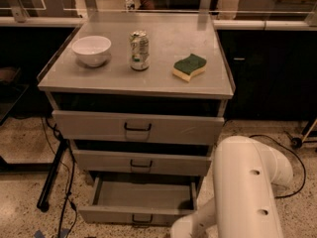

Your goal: Open bottom drawer

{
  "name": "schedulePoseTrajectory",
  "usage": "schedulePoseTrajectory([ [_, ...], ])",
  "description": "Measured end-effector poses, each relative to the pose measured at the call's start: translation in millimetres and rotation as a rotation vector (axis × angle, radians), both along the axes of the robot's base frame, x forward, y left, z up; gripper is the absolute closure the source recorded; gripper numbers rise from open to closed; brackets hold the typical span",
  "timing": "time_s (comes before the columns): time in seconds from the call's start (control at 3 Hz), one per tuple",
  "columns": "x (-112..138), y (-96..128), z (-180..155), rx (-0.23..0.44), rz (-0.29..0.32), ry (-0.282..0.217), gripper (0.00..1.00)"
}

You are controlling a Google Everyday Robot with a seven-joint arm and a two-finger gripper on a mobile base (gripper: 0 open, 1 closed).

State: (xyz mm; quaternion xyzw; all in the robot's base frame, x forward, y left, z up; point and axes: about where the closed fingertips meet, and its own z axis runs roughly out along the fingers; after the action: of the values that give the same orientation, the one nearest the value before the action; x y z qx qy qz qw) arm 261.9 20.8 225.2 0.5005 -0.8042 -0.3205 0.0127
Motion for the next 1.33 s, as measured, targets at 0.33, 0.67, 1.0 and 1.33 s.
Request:
schedulePoseTrajectory([
  [0.33, -45.2, -10.3, 9.1, -0.007, 0.035, 0.045, 0.0],
  [0.67, -1.9, 21.0, 27.1, 0.007, 0.064, -0.051, 0.0],
  [1.0, 49.1, 52.3, 40.9, 0.031, 0.104, -0.159, 0.0],
  [1.33, 84.5, 71.3, 42.1, 0.035, 0.134, -0.206, 0.0],
])
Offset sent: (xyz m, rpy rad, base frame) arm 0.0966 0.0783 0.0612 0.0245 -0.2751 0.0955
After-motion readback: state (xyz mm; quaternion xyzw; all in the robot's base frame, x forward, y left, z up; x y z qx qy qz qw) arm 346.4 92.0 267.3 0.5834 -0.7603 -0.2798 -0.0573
